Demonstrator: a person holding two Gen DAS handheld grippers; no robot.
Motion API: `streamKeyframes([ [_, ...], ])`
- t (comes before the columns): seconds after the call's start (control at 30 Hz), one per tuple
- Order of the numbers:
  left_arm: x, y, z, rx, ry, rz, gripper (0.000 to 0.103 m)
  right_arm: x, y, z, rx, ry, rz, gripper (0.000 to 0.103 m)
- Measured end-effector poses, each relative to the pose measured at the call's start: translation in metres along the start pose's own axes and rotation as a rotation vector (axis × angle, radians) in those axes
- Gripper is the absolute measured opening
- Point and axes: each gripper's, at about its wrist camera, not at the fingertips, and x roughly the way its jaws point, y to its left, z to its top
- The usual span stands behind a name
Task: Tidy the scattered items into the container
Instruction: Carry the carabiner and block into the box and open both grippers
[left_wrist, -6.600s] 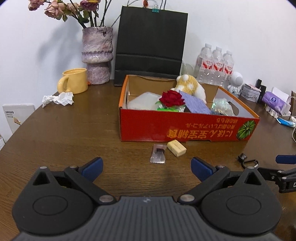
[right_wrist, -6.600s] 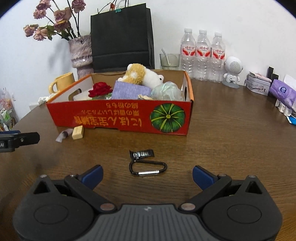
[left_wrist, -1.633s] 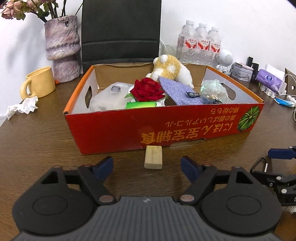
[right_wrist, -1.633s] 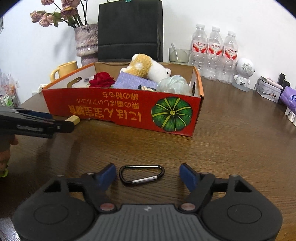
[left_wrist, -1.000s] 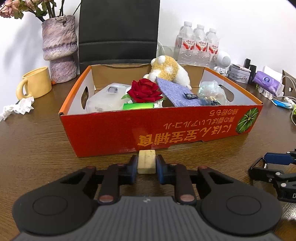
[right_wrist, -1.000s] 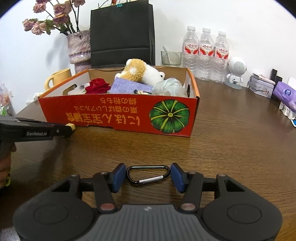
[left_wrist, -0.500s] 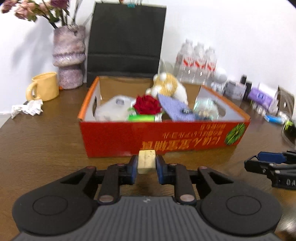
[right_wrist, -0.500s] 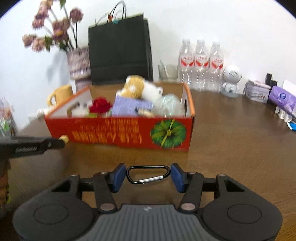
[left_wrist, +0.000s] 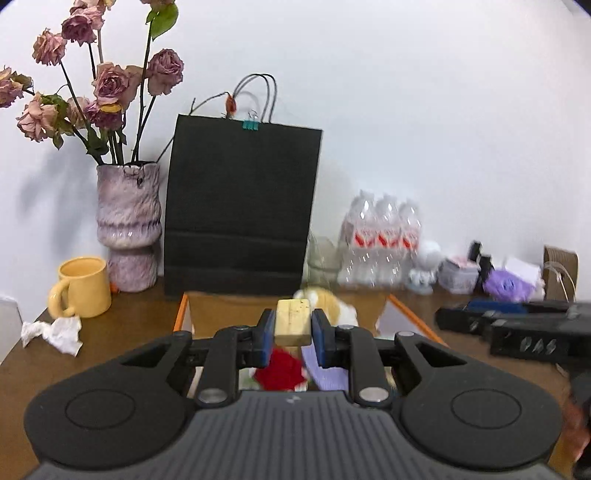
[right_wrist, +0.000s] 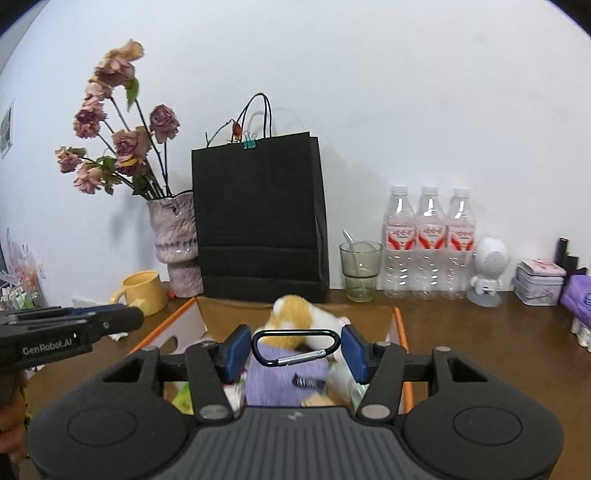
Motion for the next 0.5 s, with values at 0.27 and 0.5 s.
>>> streamKeyframes([
  [0.27,0.073,0.020,-0.009,-0.055,0.091,0.063,0.022,0.085,0.003,-0.008,0.014,0.091,-0.033,0.053],
  [0.5,0.103,0.025,-0.025,-0.026,0.179,0.079,0.022,0.125,0.000,-0.026,-0.020,0.188,-0.034,0.053],
])
